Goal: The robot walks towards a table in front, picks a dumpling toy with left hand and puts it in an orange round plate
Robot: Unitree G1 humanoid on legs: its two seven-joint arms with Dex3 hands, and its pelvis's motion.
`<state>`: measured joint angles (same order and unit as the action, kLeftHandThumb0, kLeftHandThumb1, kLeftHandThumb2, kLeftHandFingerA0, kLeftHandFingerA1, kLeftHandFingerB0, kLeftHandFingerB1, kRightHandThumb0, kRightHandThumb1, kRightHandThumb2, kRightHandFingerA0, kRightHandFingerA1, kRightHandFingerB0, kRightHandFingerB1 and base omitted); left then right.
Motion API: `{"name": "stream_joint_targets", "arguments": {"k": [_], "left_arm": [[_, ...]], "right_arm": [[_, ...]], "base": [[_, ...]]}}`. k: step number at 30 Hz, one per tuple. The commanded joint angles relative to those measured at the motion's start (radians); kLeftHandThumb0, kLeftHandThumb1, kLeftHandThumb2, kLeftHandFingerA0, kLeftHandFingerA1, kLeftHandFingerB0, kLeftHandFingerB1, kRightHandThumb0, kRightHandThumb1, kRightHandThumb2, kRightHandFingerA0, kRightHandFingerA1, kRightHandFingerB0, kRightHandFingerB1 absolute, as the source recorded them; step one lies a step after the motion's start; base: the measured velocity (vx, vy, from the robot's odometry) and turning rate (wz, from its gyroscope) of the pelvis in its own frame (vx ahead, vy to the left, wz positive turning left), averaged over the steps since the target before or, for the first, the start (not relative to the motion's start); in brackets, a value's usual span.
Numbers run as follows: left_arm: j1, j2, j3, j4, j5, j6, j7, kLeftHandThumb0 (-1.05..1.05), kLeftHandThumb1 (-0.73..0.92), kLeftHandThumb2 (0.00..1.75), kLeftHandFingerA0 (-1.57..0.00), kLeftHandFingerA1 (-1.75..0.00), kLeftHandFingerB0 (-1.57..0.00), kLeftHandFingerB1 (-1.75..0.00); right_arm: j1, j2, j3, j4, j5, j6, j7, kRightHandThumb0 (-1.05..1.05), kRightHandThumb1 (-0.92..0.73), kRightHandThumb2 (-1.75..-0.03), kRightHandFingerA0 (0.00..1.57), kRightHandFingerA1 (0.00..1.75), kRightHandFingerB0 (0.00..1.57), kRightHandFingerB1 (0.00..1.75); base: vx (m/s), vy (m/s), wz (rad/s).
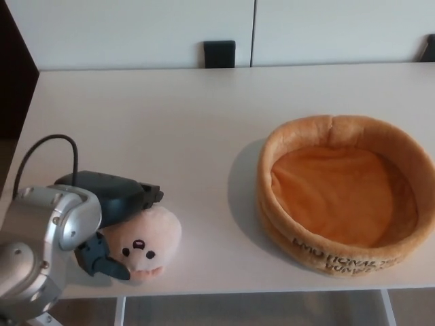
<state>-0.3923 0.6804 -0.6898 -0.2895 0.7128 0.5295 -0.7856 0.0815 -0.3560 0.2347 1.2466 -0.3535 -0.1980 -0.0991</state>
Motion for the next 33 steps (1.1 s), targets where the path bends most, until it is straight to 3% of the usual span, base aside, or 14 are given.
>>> {"name": "stream_joint_targets", "arguments": {"k": [1,15,16,17,18,20,21,22,23,24,28,29,31,33], "left_arm": [[0.011,-0.020,-0.021,0.035,0.061,-0.039,-0.019,-0.61,0.37,0.78,0.00,-0.14,0.00,-0.13],[0.058,-0.090,-0.017,0.044,0.118,-0.078,0.049,-0.59,0.38,0.75,-0.03,-0.20,0.00,-0.17],[0.068,-0.096,-0.010,0.043,0.114,-0.093,0.069,-0.54,0.34,0.71,-0.31,-0.48,0.00,-0.19],[0.074,-0.099,-0.006,0.042,0.111,-0.102,0.080,-0.54,0.34,0.71,-0.31,-0.48,0.00,-0.19],[0.088,-0.104,0.006,0.044,0.100,-0.127,0.107,-0.54,0.37,0.67,-0.63,-0.67,-0.07,-0.25],[0.099,-0.107,0.016,0.047,0.092,-0.147,0.125,-0.54,0.37,0.67,-0.63,-0.67,-0.07,-0.25],[0.120,-0.109,0.028,0.050,0.081,-0.174,0.163,-0.27,0.56,0.57,-0.73,-1.03,-0.25,-0.30],[0.151,-0.116,0.042,0.062,0.071,-0.214,0.225,-0.17,0.67,0.61,-0.64,-1.24,-0.57,-0.38],[0.163,-0.121,0.047,0.070,0.070,-0.229,0.250,-0.17,0.67,0.61,-0.64,-1.24,-0.57,-0.38],[0.176,-0.130,0.051,0.086,0.073,-0.247,0.287,-0.26,0.60,0.58,-0.80,-0.93,-0.79,-0.47],[0.202,-0.151,0.068,0.121,0.082,-0.292,0.364,-0.28,0.61,0.58,-0.76,-1.09,-0.79,-0.47],[0.216,-0.156,0.077,0.145,0.082,-0.331,0.419,-0.27,0.63,0.59,-0.73,-1.21,-0.72,-0.46],[0.228,-0.157,0.089,0.167,0.080,-0.370,0.466,-0.28,0.65,0.59,-0.75,-1.12,-0.73,-0.46],[0.241,-0.165,0.107,0.184,0.077,-0.393,0.507,-0.29,0.64,0.60,-0.74,-1.23,-0.72,-0.46]], "right_arm": [[-0.004,-0.011,-0.007,-0.003,0.003,0.009,0.008,-0.06,-0.52,-0.54,0.61,0.49,0.48,0.40],[-0.009,-0.013,-0.013,-0.003,0.006,0.001,0.010,-0.05,-0.51,-0.54,0.62,0.50,0.49,0.41],[-0.009,-0.012,-0.016,-0.004,0.009,0.002,0.011,-0.03,-0.51,-0.53,0.65,0.51,0.50,0.41],[-0.009,-0.011,-0.018,-0.005,0.011,0.003,0.011,-0.03,-0.51,-0.53,0.65,0.51,0.50,0.41],[-0.009,-0.010,-0.018,-0.005,0.011,0.006,0.012,-0.04,-0.51,-0.53,0.64,0.50,0.49,0.41],[-0.010,-0.010,-0.017,-0.005,0.009,0.009,0.014,-0.04,-0.51,-0.53,0.64,0.50,0.49,0.41],[-0.011,-0.010,-0.016,-0.004,0.007,0.007,0.013,-0.05,-0.51,-0.54,0.63,0.49,0.49,0.41],[-0.013,-0.010,-0.012,-0.004,0.003,0.005,0.012,-0.09,-0.52,-0.55,0.61,0.49,0.48,0.41],[-0.015,-0.010,-0.010,-0.003,0.000,0.006,0.012,-0.09,-0.52,-0.55,0.61,0.49,0.48,0.41],[-0.017,-0.010,-0.009,-0.001,0.000,0.005,0.013,-0.09,-0.52,-0.55,0.63,0.50,0.48,0.41],[-0.024,-0.010,-0.011,0.004,0.003,0.001,0.014,-0.10,-0.52,-0.55,0.64,0.50,0.48,0.41],[-0.025,-0.012,-0.007,0.000,0.000,0.005,0.013,-0.12,-0.54,-0.56,0.64,0.50,0.48,0.41],[-0.025,-0.012,-0.009,0.000,0.002,0.005,0.012,-0.11,-0.54,-0.56,0.64,0.50,0.48,0.41],[-0.025,-0.011,-0.010,-0.001,0.004,0.005,0.013,-0.12,-0.54,-0.57,0.65,0.51,0.48,0.42]], "base": [[0.00,0.000,0.00],[0.00,0.000,0.00],[0.00,0.000,0.00],[0.00,0.000,0.00],[0.00,0.000,0.00],[0.00,0.000,0.00],[0.00,0.000,0.00],[0.00,0.000,0.00],[0.00,0.000,0.00],[0.00,0.000,0.00],[0.00,0.000,0.00],[0.00,0.000,0.00],[0.00,0.000,0.00],[0.00,0.000,0.00]]}}
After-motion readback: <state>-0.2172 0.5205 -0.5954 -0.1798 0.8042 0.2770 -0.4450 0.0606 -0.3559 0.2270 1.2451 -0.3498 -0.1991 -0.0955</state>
